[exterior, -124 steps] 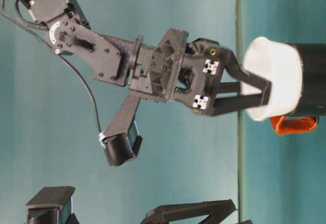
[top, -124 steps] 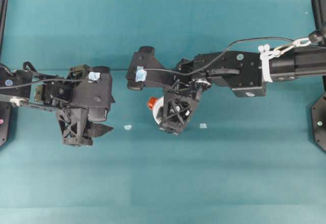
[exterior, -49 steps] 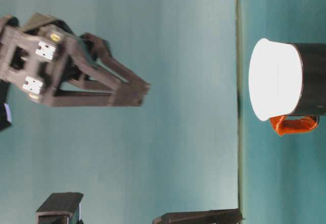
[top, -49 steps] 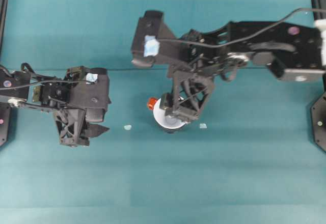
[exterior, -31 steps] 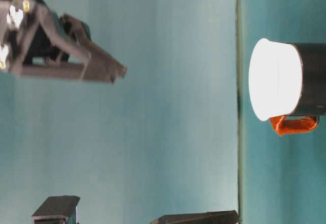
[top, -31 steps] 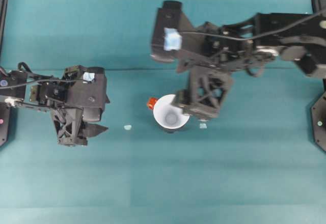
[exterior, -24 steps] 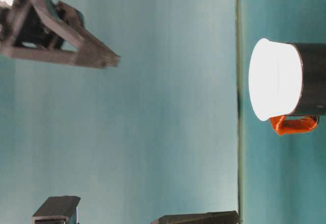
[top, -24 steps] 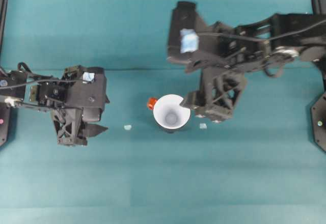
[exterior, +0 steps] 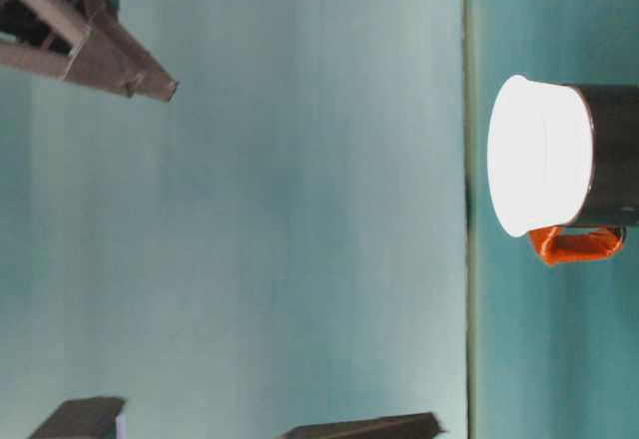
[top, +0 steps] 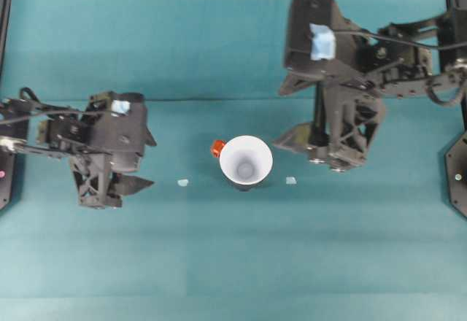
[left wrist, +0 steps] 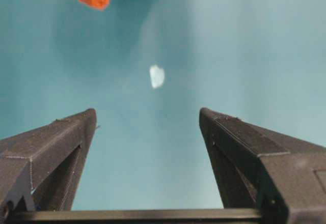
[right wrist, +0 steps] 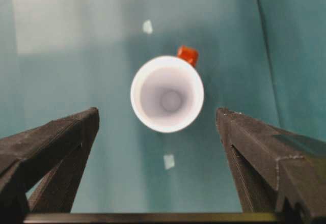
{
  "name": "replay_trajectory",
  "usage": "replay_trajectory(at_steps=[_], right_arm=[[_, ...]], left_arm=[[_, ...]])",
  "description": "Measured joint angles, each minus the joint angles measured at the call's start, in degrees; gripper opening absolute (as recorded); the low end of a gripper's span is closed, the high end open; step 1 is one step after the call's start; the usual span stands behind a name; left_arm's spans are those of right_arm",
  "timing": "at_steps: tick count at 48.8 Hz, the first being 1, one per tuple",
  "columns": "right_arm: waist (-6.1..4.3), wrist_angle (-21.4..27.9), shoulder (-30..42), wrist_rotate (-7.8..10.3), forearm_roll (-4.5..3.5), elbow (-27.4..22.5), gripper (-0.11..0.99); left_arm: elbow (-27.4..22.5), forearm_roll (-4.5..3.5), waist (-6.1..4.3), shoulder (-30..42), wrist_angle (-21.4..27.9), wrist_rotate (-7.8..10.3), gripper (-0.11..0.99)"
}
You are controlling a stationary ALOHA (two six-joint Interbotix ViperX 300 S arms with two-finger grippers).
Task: Put the paper cup into the moved red handle cup holder.
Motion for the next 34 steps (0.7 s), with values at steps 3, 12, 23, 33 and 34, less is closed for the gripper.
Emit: replay_trajectory(at_steps=[3, 12, 23, 33, 34], right_arm=[[0.00, -1.67, -0.97, -0.09, 0.00, 1.05, 0.78], [0.00, -9.58, -4.92, -0.09, 0.00, 5.62, 0.78], [0.00, -15.56, -9.84, 0.00, -0.09, 11.07, 0.78], [0.00, -15.91, -10.90, 0.00, -0.09, 11.95, 0.78], [0.00, -15.91, -10.90, 0.00, 0.00, 11.95, 0.78]], left_arm=[[0.35, 0.09, 0.00, -0.97, 0.00, 0.00, 0.90], [1.05, 0.09, -0.09, -2.90, 0.00, 0.00, 0.90], [1.05, 0.09, -0.09, -4.22, 0.00, 0.00, 0.90], [1.05, 0.00, -0.18, -4.22, 0.00, 0.00, 0.90], [1.05, 0.09, -0.18, -4.22, 0.00, 0.00, 0.90]])
